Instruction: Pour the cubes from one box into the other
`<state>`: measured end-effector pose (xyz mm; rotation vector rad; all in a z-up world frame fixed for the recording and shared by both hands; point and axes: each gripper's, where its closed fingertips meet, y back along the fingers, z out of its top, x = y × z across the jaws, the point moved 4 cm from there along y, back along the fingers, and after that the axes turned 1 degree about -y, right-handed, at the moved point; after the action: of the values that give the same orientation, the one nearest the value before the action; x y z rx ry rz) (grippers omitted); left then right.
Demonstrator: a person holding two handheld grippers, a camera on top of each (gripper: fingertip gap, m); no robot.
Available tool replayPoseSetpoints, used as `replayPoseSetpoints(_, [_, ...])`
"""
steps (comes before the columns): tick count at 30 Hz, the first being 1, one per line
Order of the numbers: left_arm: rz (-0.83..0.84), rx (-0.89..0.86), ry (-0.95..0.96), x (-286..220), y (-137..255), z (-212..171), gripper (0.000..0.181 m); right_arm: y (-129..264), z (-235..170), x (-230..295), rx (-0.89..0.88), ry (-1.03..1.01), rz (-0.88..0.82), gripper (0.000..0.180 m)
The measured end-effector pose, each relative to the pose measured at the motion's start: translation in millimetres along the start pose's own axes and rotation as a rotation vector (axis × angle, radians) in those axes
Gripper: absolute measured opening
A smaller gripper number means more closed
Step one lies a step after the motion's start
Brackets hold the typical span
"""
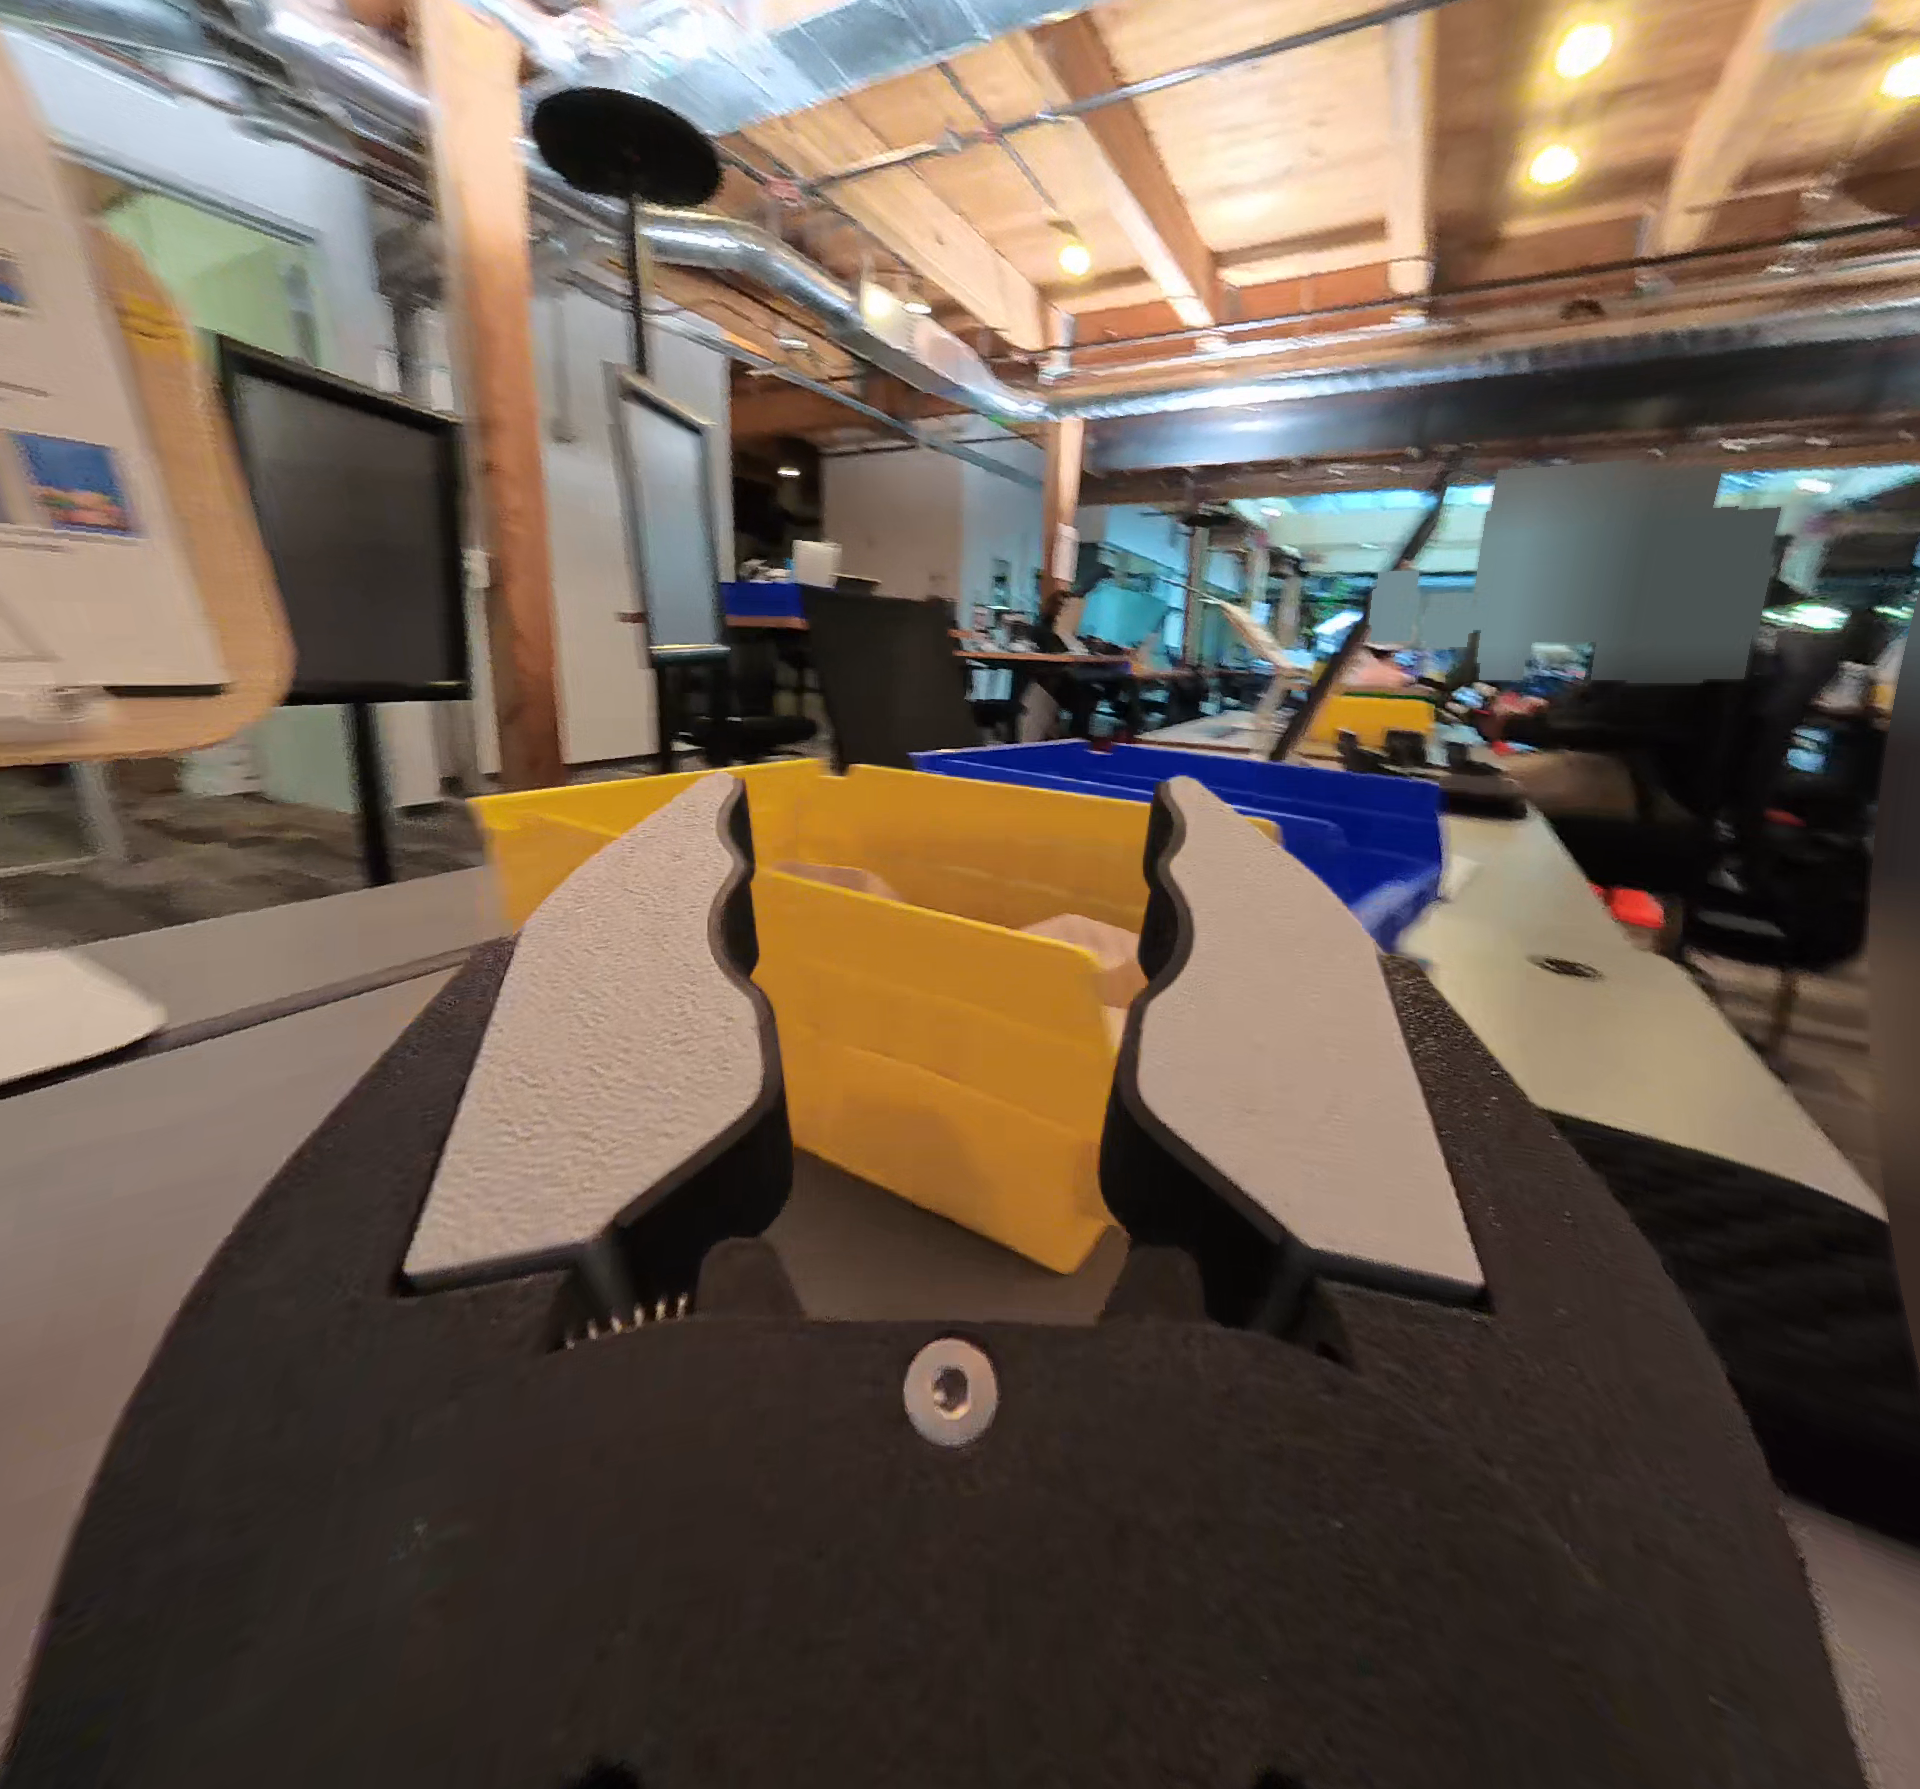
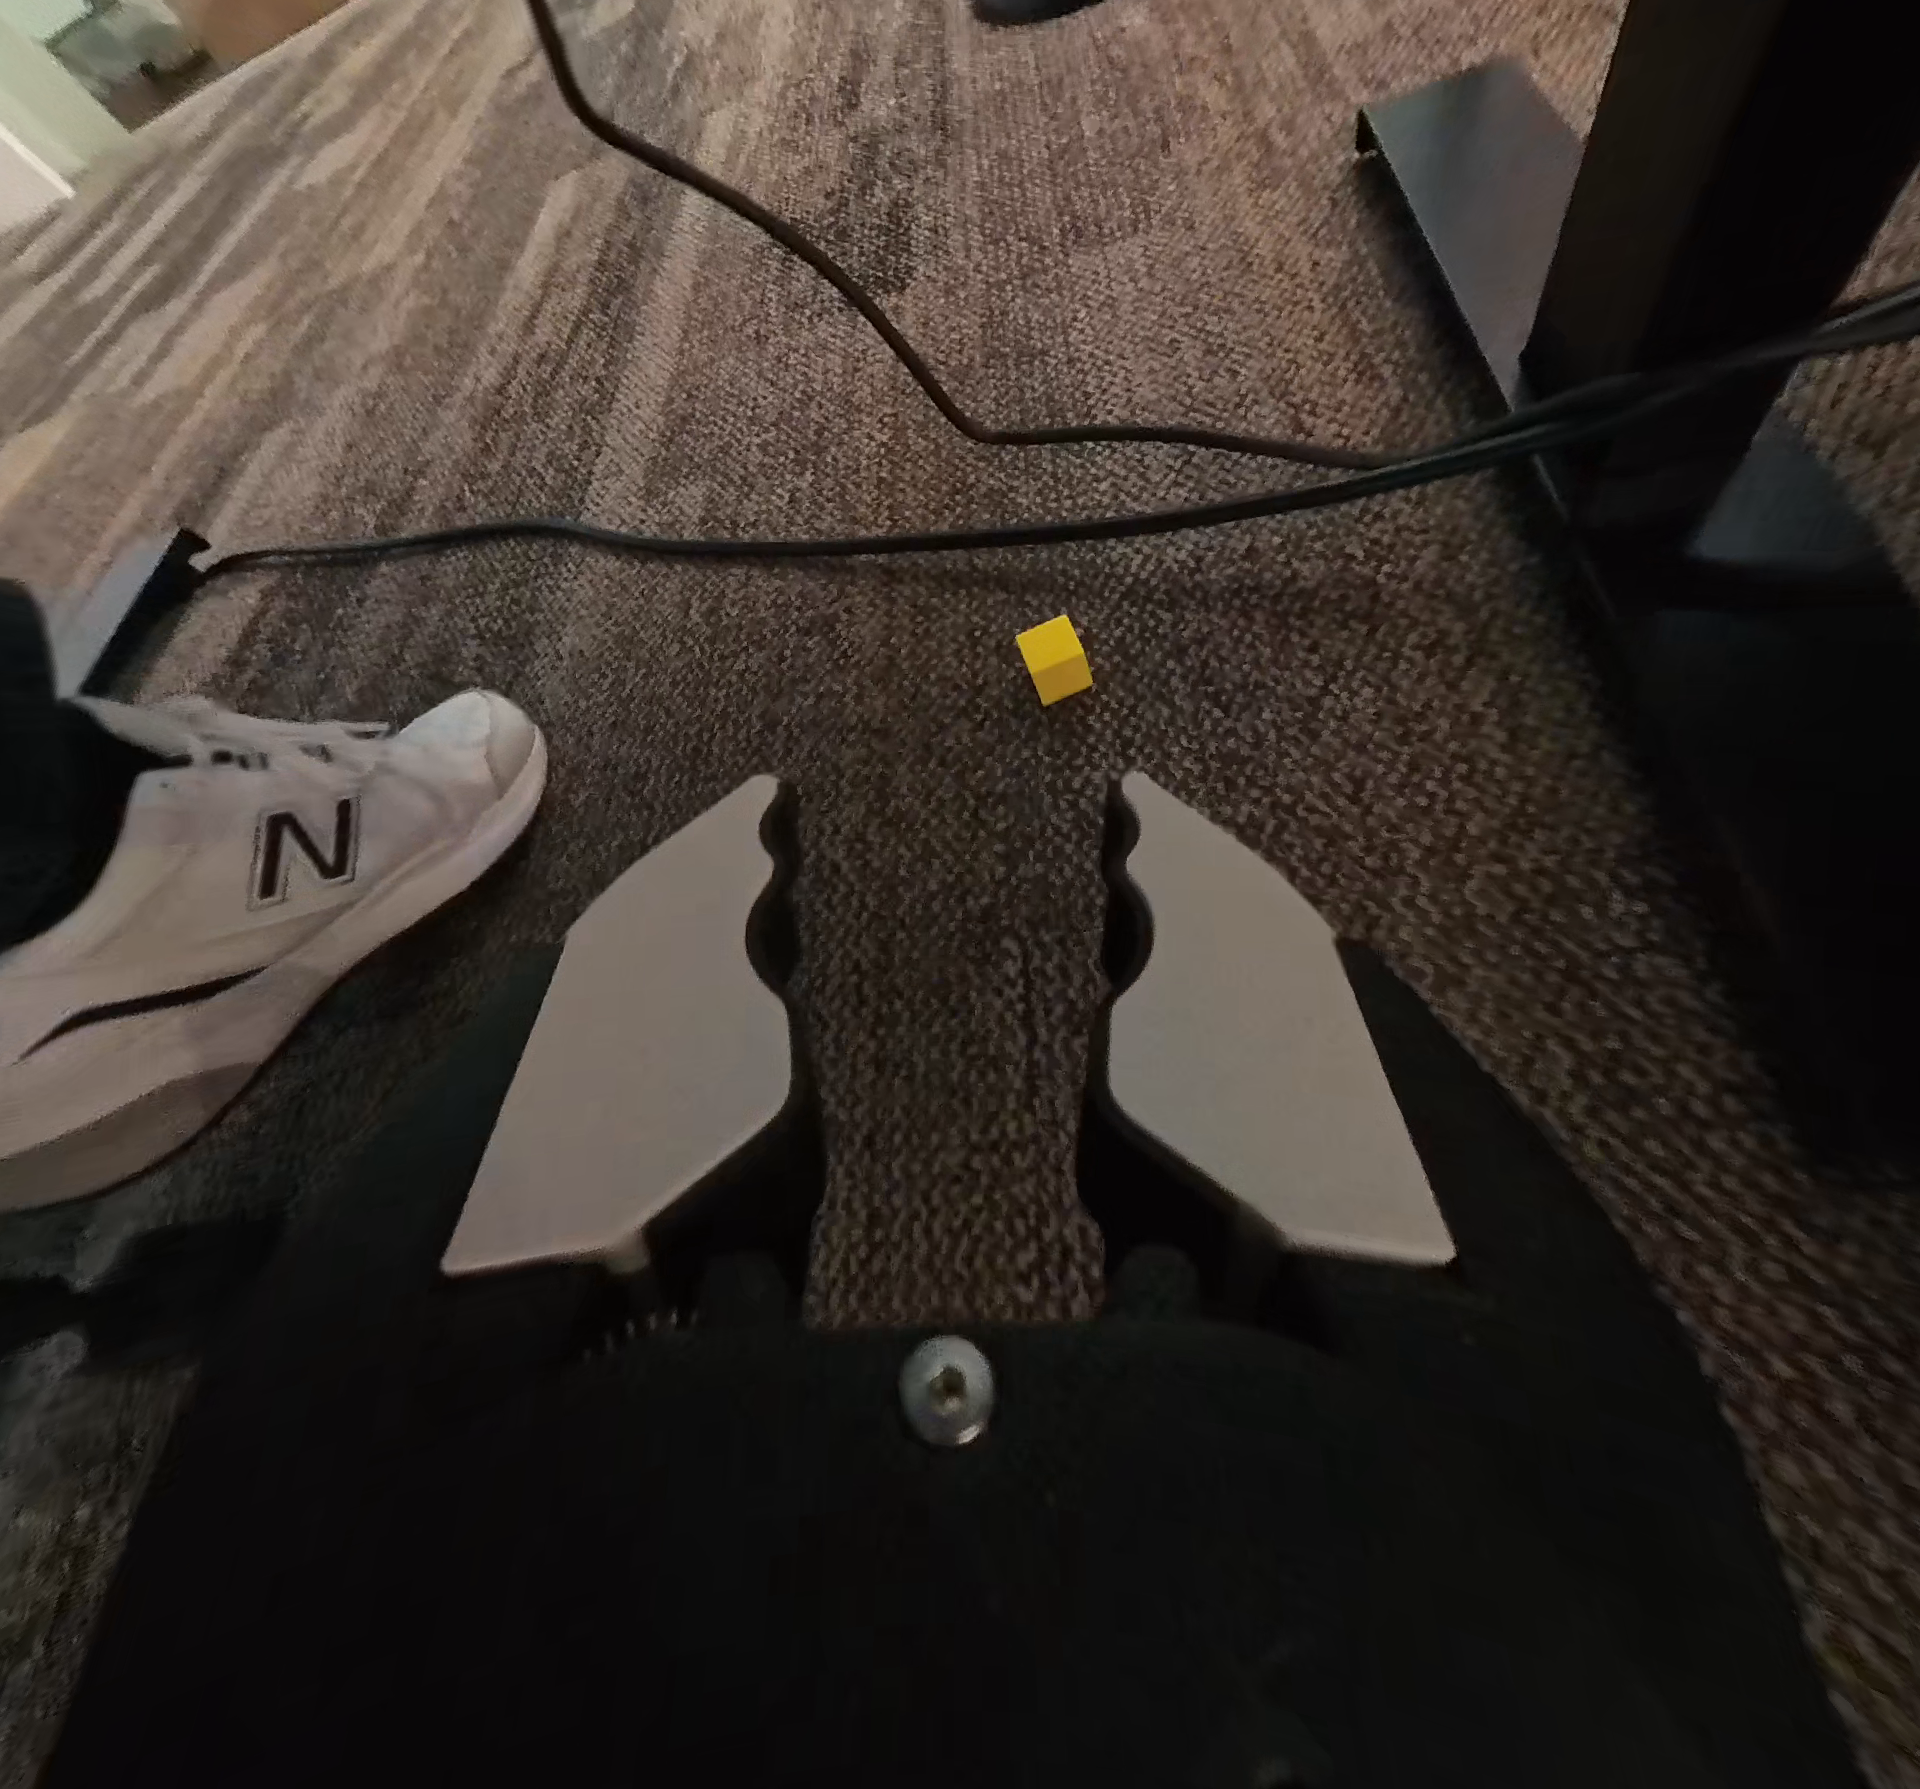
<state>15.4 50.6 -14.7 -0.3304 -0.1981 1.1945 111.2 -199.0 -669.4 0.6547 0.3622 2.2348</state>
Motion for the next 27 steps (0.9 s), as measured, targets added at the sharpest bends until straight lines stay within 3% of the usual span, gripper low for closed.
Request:
replayPoseSetpoints(9, [0.387, -0.057, 0.140, 76, 20, -6, 0.067, -72, -13, -29, -0.093, -0.100, 0.008, 0.058])
replayPoseSetpoints(16, [0.296, 0.039, -0.072, 46, 3, -10, 0.067, -118, -27, -42, -0.069, -0.122, 0.065, 0.062])
replayPoseSetpoints(23, [0.289, 0.079, -0.076, 46, -1, -16, 0.064, -153, -41, -46, 0.069, 0.038, 0.041, 0.061])
replayPoseSetpoints(27, [0.232, 0.129, -0.142, 34, -11, -22, 0.068, -173, -42, -45, 0.094, 0.030, 0.017, 0.055])
